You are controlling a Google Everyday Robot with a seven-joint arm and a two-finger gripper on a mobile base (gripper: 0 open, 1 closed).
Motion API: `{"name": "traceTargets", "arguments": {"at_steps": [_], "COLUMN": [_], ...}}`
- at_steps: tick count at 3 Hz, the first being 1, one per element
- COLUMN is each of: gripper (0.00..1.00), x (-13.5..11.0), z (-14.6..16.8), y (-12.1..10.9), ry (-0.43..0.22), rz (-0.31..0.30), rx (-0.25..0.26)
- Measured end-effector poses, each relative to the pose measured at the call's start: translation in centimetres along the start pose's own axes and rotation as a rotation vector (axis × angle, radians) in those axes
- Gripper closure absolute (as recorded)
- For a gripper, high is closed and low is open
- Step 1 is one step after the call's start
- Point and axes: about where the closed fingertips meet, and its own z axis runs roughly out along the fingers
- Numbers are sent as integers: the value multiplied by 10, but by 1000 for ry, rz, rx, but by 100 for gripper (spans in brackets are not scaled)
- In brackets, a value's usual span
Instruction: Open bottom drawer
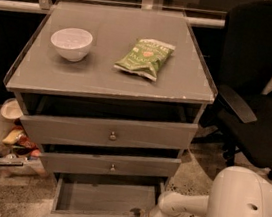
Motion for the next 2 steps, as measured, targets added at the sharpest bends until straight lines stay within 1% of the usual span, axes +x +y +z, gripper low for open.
{"name": "traceTargets", "arguments": {"at_steps": [2], "gripper": [0], "x": [-2], "z": [-2], "y": [-1], "ry": [-2], "rz": [-1], "rx": [1]}}
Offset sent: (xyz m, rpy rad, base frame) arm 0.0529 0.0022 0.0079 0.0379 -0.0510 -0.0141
